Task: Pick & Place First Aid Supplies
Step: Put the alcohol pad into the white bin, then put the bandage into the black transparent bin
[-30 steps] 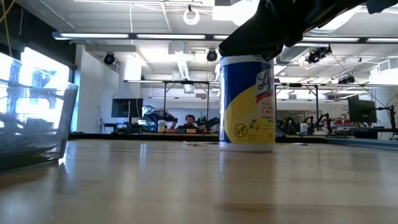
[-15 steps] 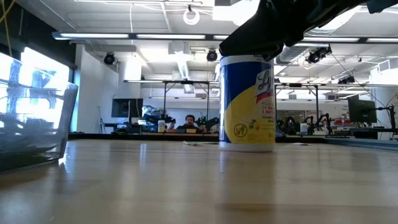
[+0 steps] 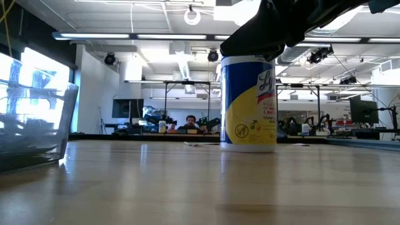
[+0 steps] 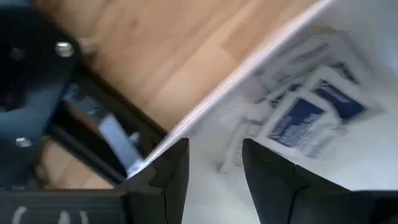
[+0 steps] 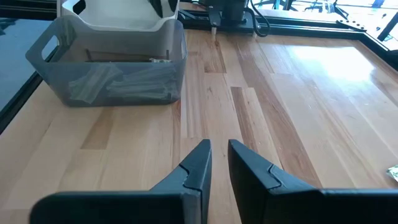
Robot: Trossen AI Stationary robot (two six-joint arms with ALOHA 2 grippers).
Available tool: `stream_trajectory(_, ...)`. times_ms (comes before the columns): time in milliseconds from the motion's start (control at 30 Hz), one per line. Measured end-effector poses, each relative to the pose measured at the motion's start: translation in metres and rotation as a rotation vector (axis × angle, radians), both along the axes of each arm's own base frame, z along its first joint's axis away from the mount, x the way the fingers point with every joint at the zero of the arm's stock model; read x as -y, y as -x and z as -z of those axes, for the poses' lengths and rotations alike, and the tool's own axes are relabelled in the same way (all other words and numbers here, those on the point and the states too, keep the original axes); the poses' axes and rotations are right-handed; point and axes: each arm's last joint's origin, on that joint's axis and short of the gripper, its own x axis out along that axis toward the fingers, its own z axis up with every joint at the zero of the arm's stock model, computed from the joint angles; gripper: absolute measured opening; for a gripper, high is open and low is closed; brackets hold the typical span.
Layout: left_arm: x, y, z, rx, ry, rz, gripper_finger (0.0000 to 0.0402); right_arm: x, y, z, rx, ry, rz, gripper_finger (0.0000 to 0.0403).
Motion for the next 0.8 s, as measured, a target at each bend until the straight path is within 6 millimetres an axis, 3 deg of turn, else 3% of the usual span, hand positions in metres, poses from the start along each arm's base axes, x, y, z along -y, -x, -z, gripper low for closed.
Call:
stream_trajectory(300, -0.001, 0.001, 0.011, -0.082, -0.094, 0.063, 0.0145, 0.0, 0.0, 0.0, 0.0, 0.0, 0.0, 0.0049)
stream_trajectory(800, 0.01, -0.002, 0.015, -0.131, 0.045, 0.088, 0.0145, 0.0, 0.0, 0.0, 0.0, 0.001, 0.0, 0.0051)
